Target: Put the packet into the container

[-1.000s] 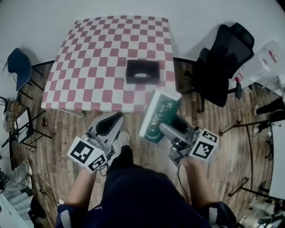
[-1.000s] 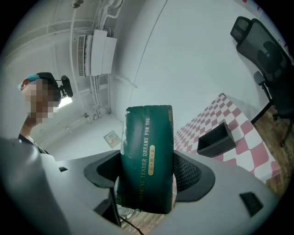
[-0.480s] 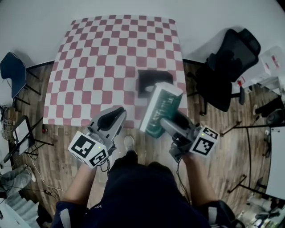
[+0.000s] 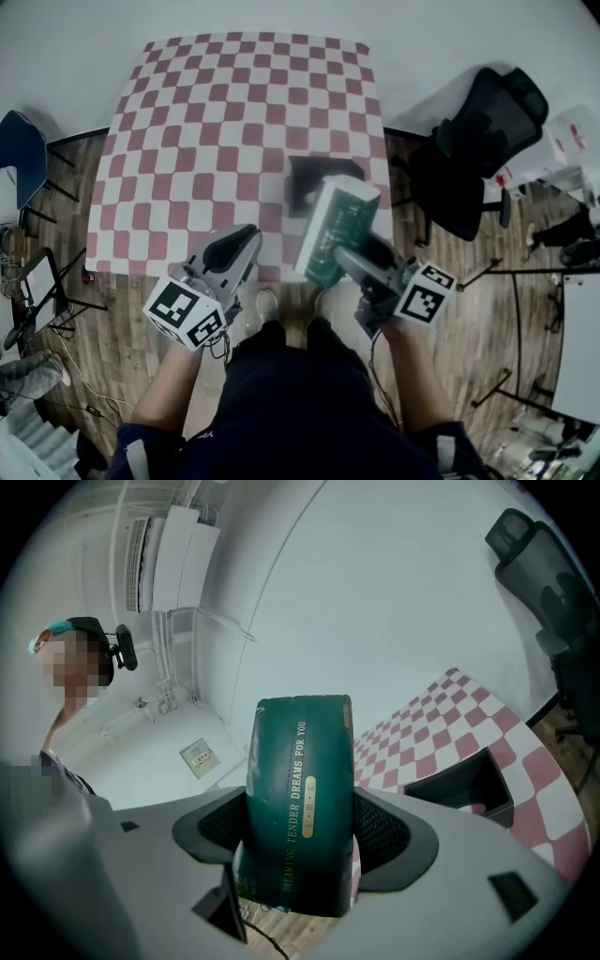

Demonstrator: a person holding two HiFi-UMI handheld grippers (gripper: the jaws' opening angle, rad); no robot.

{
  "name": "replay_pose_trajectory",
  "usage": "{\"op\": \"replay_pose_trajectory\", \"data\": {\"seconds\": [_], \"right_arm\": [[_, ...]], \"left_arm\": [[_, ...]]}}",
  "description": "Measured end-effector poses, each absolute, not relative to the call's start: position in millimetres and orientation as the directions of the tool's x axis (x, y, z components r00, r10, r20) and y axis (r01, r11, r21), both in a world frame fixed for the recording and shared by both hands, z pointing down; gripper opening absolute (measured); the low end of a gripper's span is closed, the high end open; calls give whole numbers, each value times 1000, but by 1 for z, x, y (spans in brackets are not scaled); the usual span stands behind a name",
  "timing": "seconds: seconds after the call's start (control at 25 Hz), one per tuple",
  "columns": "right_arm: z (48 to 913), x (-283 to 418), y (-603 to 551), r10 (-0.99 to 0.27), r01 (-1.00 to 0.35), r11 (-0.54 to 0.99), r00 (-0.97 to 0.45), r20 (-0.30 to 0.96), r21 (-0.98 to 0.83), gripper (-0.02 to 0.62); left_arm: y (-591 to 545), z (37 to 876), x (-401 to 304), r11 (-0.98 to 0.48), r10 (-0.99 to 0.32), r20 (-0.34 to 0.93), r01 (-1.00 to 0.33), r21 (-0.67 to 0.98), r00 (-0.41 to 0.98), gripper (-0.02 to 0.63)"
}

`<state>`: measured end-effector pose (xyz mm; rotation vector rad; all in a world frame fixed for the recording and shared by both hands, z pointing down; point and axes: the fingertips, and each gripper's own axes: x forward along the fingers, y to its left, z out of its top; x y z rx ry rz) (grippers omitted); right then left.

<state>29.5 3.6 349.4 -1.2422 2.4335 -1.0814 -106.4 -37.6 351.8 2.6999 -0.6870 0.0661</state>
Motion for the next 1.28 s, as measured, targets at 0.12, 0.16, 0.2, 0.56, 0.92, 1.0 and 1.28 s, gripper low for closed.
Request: {"op": "replay_pose_trajectory", "data": {"seconds": [0.12,0.16,0.2,0.56,0.92,1.0,1.28], "right_arm": [[360,43,-5,-763,-620,361,-626,162,-696,359],[364,48,-8,-760,-618,357,-628,167,-700,359],[367,54,-13,-755,-616,358,-633,169,-702,359],[398,98,-63,-679,-658,431,-687,259,-617,359],[446,107,-114,-527,-705,627,-697,486,-331,359],[458,104,-120,-495,-696,670,-678,544,-257,359],[498,98,-130,-401,-616,785,-591,700,-70,359]], "left_arm": [[-44,358,-100,-808,-467,148,-489,328,872,52],[-47,360,-97,-803,-473,156,-498,328,867,52],[-49,362,-94,-797,-481,164,-507,328,861,52],[-69,383,-68,-739,-545,232,-592,321,806,52],[-89,406,-45,-680,-588,278,-651,339,759,52],[-92,411,-43,-666,-597,286,-661,345,750,52],[-99,420,-49,-625,-626,296,-691,363,722,51]]}}
